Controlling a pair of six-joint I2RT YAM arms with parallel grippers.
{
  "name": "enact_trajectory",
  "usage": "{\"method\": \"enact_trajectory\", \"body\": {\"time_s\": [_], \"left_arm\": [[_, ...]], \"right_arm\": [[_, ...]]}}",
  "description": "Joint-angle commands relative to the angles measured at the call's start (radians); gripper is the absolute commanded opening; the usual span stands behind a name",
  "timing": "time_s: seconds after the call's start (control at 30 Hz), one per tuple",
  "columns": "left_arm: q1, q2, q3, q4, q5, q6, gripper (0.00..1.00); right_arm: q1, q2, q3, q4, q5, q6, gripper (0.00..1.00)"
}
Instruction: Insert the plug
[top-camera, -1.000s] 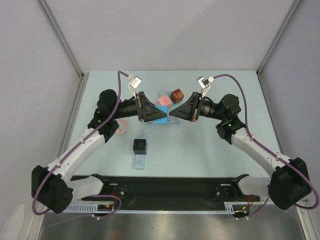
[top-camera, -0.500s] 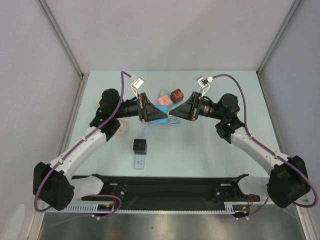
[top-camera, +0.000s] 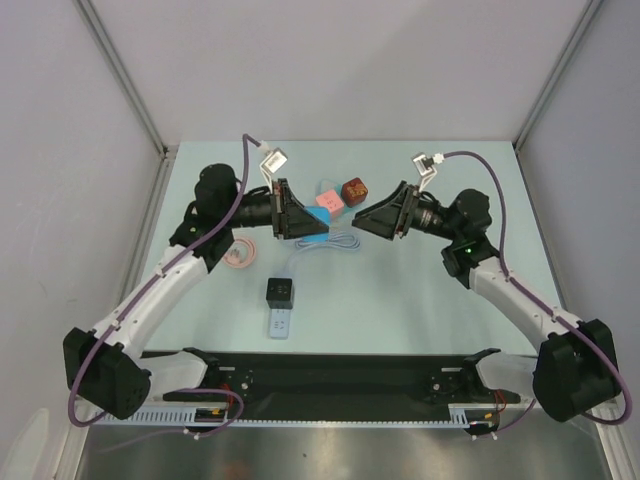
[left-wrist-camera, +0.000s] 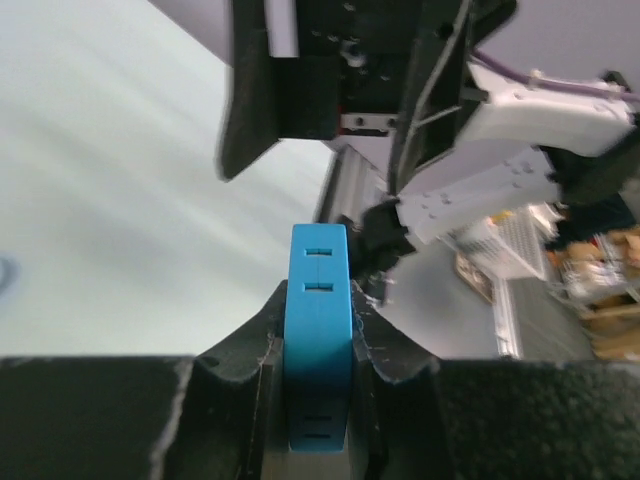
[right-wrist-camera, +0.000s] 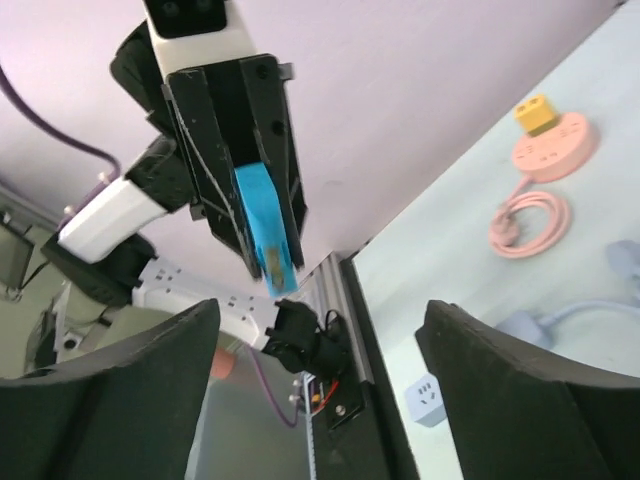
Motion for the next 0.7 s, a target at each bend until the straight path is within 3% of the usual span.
{"method": "enact_trajectory", "body": {"time_s": [0.0, 0.07, 0.1, 0.2, 0.23, 0.33, 0.47, 0.67], "left_arm": [[0.046, -0.022, 0.124, -0.348, -0.087, 0.359, 0.0], [0.046, -0.024, 0.198, -0.513, -0.262, 0.544, 0.0], [0.046, -0.013, 0.218, -0.628, -0.419, 0.68, 0.0], [0.053, 0.06, 0.313, -0.806, -0.689, 0.864, 0.0], [0.058, 0.093, 0.341, -0.845, -0.85, 0.903, 0.0], [0.087, 0.184, 0.404, -0.902, -1.092, 0.983, 0.01], [0.145, 0.294, 0.43, -0.896, -1.24, 1.064, 0.01], [0.266, 0.422, 0.47, -0.836, -1.151, 1.175, 0.0]], "right_arm": [[-0.066, -0.099, -0.017, -0.001, -0.014, 0.005, 0.91], [-0.108, -0.157, -0.018, -0.057, -0.002, -0.017, 0.94], [-0.115, -0.172, -0.015, -0.131, 0.016, -0.059, 0.96], [-0.131, -0.223, -0.004, -0.246, 0.044, -0.155, 0.99], [-0.132, -0.229, 0.002, -0.303, 0.05, -0.175, 1.0], [-0.145, -0.246, 0.003, -0.374, 0.048, -0.231, 1.0], [-0.16, -0.252, 0.002, -0.435, 0.048, -0.287, 1.0], [-0.149, -0.22, -0.006, -0.484, 0.047, -0.379, 1.0]]}}
